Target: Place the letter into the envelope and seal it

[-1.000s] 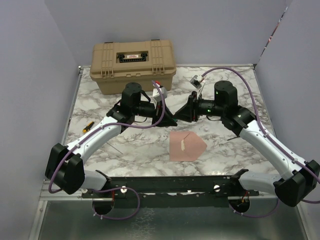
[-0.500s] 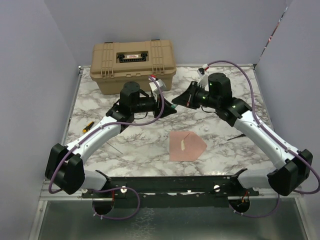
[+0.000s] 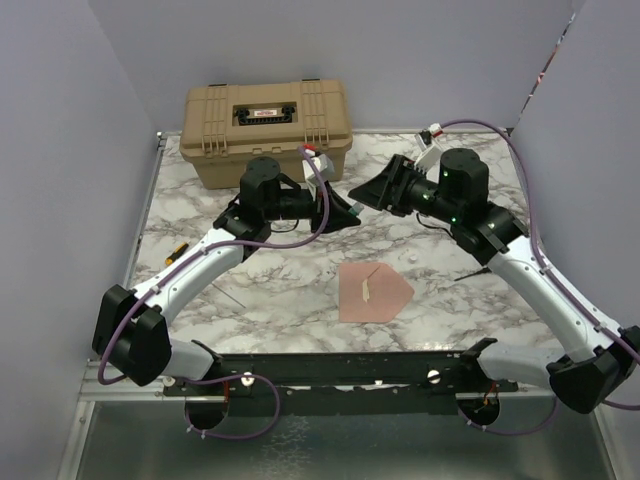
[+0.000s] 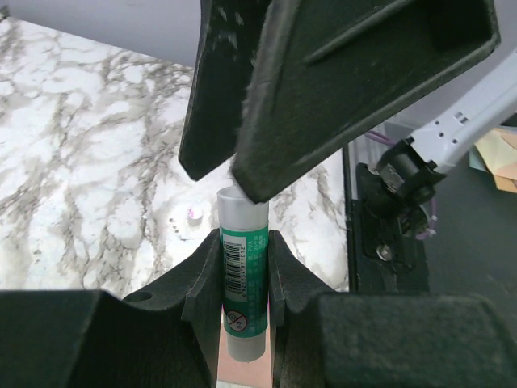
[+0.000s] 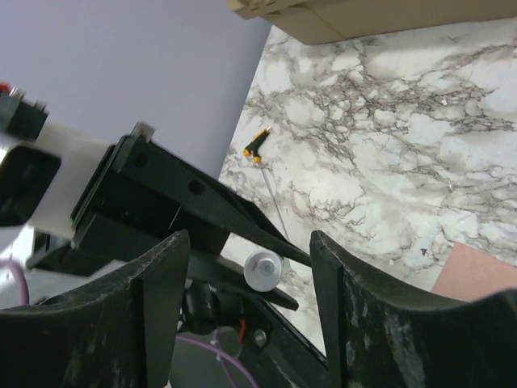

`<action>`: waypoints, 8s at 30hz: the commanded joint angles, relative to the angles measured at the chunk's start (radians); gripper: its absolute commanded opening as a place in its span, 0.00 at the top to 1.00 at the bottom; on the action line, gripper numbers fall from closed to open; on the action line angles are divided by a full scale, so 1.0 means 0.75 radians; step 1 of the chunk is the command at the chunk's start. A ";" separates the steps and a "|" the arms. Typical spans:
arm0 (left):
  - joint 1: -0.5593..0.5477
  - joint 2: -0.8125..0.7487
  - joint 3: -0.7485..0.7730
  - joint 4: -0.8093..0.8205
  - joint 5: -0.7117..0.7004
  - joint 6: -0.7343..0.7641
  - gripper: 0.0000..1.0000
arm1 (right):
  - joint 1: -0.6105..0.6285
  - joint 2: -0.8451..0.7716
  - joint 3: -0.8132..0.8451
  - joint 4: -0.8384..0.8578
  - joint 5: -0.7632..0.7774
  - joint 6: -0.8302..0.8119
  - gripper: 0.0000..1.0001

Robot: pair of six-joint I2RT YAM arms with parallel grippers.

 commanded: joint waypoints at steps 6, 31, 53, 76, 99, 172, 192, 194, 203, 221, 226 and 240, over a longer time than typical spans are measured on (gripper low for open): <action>-0.001 0.001 0.067 0.030 0.390 -0.053 1.00 | -0.011 -0.079 -0.029 -0.099 -0.484 -0.529 0.40; -0.011 -0.077 -0.046 0.048 -0.327 0.057 1.00 | 0.009 0.004 -0.040 -0.003 0.299 0.187 0.99; -0.033 -0.104 -0.083 0.012 0.287 0.001 1.00 | 0.004 -0.287 -0.089 -0.125 -0.451 -0.818 0.30; -0.036 -0.124 -0.063 0.014 0.432 0.028 1.00 | 0.004 -0.164 -0.098 -0.113 -0.704 -0.911 0.57; -0.035 -0.076 0.050 -0.111 -0.159 0.130 1.00 | 0.020 -0.001 0.078 -0.212 0.118 -0.141 0.99; -0.040 -0.113 -0.083 -0.005 -0.220 0.039 1.00 | 0.031 -0.041 -0.072 -0.120 0.000 -0.012 0.42; -0.040 -0.183 -0.116 0.000 -0.143 0.070 0.99 | 0.031 -0.031 -0.185 0.092 -0.136 0.042 0.92; -0.040 -0.188 -0.115 0.000 -0.161 0.057 0.90 | 0.031 -0.052 -0.192 0.092 -0.093 0.039 0.94; -0.040 -0.193 -0.145 0.012 -0.160 0.043 1.00 | 0.031 -0.074 -0.153 0.068 -0.033 -0.008 0.82; -0.039 -0.176 -0.139 0.016 -0.170 0.058 1.00 | 0.031 -0.027 -0.129 0.095 -0.193 -0.036 0.84; -0.039 -0.222 -0.122 -0.043 -0.205 0.033 0.46 | 0.031 -0.065 -0.114 0.047 -0.080 -0.043 1.00; -0.027 -0.389 -0.191 0.102 -0.415 -0.737 0.07 | 0.029 -0.262 -0.276 0.376 0.058 0.039 1.00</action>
